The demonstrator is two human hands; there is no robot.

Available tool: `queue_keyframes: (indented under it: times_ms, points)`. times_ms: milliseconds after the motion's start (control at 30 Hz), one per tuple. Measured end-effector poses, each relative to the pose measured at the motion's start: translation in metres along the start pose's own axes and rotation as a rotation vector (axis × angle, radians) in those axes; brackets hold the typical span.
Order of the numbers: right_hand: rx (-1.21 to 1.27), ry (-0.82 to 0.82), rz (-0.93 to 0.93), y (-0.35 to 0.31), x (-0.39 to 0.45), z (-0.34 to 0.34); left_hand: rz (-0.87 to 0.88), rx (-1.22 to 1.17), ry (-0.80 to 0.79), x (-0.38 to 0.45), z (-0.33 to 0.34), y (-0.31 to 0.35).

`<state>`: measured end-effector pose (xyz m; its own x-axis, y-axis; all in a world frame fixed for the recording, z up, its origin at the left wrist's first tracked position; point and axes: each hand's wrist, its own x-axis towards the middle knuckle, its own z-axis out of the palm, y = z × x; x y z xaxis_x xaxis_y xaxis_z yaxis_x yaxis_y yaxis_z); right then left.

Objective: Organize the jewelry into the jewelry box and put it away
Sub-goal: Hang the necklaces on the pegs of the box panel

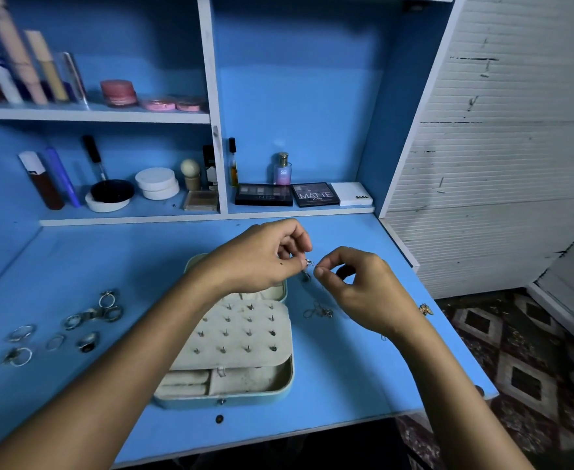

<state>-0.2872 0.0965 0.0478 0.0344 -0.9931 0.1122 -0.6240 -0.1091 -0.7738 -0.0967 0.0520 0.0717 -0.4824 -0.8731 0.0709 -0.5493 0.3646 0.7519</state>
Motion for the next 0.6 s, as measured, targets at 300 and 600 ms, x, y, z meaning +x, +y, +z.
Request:
queue_keyframes:
  times_ms: [300, 600]
  points:
    - [0.090, 0.059, -0.060, -0.012, 0.007, 0.000, -0.068, -0.013, -0.001, -0.006, -0.006, -0.007]
    - [0.265, 0.070, -0.049, -0.023, 0.015, 0.000, -0.119, -0.173, 0.002, -0.013, -0.021, -0.004]
